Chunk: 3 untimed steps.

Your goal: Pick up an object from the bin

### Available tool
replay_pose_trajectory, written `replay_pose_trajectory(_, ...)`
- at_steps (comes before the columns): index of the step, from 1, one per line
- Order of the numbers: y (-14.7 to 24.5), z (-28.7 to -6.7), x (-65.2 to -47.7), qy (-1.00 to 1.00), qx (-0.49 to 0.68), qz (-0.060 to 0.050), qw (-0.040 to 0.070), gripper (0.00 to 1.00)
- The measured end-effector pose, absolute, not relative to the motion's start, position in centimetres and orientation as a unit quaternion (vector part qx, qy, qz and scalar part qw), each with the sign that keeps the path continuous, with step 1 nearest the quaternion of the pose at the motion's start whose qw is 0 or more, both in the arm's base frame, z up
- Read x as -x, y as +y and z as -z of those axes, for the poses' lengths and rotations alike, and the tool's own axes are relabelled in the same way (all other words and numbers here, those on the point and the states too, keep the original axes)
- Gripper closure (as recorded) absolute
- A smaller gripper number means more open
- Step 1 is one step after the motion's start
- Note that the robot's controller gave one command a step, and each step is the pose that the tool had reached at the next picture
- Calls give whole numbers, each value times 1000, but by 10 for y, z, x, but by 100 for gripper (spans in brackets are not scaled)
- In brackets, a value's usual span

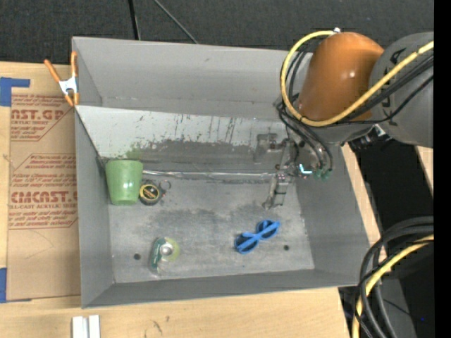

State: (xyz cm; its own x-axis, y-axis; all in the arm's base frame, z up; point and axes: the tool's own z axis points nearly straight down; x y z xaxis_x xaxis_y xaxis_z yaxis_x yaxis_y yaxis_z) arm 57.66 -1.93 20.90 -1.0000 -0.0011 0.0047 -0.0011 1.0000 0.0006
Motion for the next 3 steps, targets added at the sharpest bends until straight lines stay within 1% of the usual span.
replay_pose_trajectory(1, -48, -71, -537, -998, 67, 1, 4, 0)
replay_pose_trajectory(2, -48, -75, -541, -998, 66, 0, -1, 100)
replay_pose_trajectory(3, -63, -248, -525, -997, 78, 0, -5, 100)
